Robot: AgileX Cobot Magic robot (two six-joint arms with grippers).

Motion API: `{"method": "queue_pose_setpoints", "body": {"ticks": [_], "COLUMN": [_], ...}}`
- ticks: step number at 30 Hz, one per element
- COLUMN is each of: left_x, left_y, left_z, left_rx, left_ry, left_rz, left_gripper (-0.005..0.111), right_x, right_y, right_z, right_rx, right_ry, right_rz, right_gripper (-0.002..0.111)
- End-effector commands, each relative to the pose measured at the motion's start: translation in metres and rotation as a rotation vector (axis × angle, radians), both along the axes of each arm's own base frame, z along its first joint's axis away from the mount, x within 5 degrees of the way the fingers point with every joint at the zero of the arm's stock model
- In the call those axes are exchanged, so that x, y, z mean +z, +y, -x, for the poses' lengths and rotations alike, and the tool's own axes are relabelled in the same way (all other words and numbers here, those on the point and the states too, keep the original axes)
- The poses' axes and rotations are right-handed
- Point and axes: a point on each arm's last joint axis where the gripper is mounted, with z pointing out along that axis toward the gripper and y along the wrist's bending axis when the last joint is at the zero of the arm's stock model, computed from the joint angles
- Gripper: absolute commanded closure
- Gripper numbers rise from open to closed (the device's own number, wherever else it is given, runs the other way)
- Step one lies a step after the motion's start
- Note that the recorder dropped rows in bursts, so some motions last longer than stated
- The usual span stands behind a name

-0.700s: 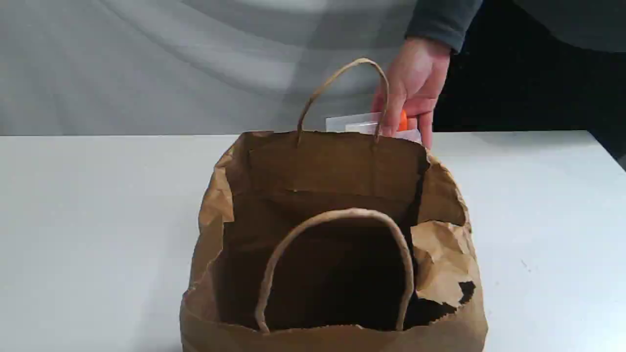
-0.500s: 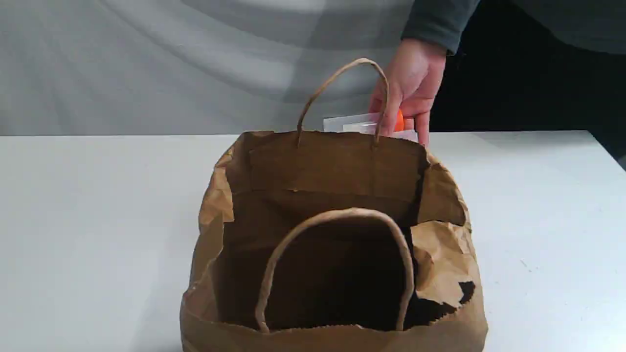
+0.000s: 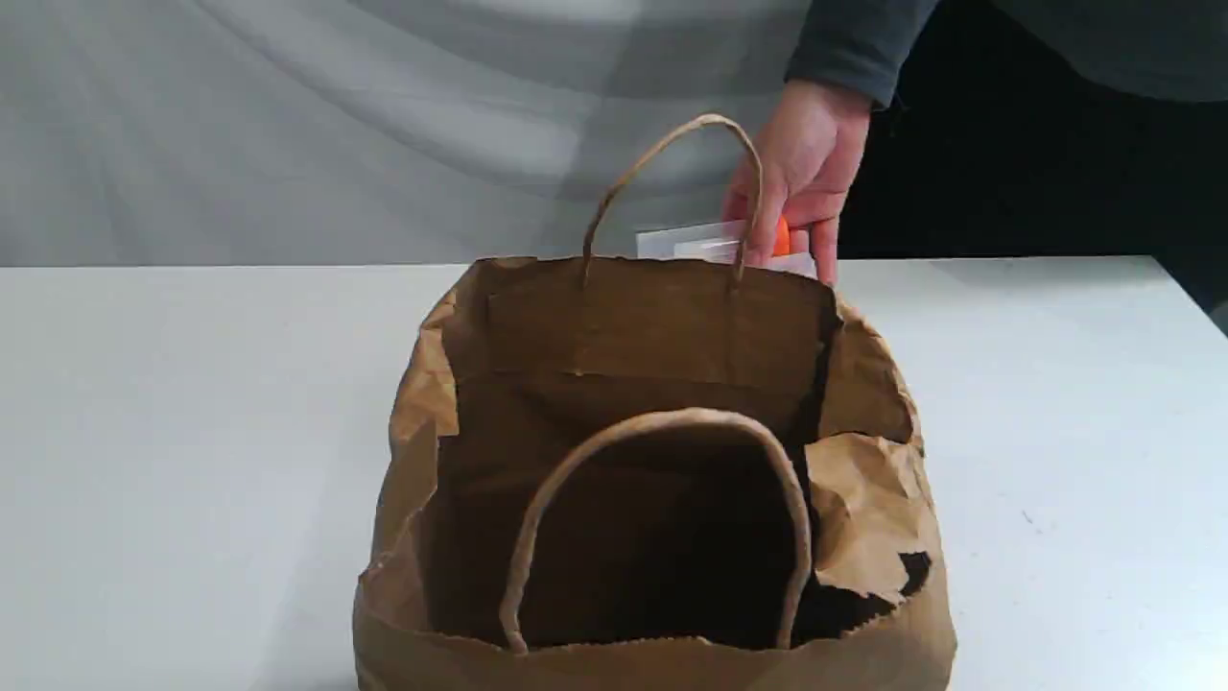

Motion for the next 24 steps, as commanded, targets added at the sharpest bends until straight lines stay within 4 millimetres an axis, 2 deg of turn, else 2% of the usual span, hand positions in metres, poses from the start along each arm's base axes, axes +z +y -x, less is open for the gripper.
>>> {"method": "queue_pose_setpoints", "body": {"ticks": [1, 9, 14, 17, 20, 24], "left_x": [0.013, 0.037, 0.041, 0.041, 0.043, 0.038], "left_y": [-0.014, -0.056, -0.080, -0.094, -0.104, -0.114], "left_z": [-0.008, -0.033, -0.056, -0.071, -0.083, -0.102], "left_rx": [-0.194, -0.666, -0.886, -1.006, -1.087, -1.123], "left_ry": [0.103, 0.214, 0.305, 0.339, 0.333, 0.335], "left_rz": [-0.138, -0.412, -0.457, -0.461, -0.444, -0.415], "left_gripper": [0.107, 0.107, 0.106, 0.101, 0.087, 0.056], "right_x": [-0.002, -0.002, -0.002, -0.002, -0.002, -0.002], "right_y": [0.000, 0.000, 0.000, 0.000, 0.000, 0.000], "right_z": [0.000, 0.000, 0.000, 0.000, 0.000, 0.000], "right_rx": [-0.001, 0.000, 0.000, 0.000, 0.000, 0.000], "right_ry": [0.001, 0.002, 0.002, 0.002, 0.002, 0.002], "right_rz": [0.051, 0.051, 0.051, 0.051, 0.051, 0.051], "right_gripper": [0.108, 0.108, 0.108, 0.108, 0.108, 0.108]}}
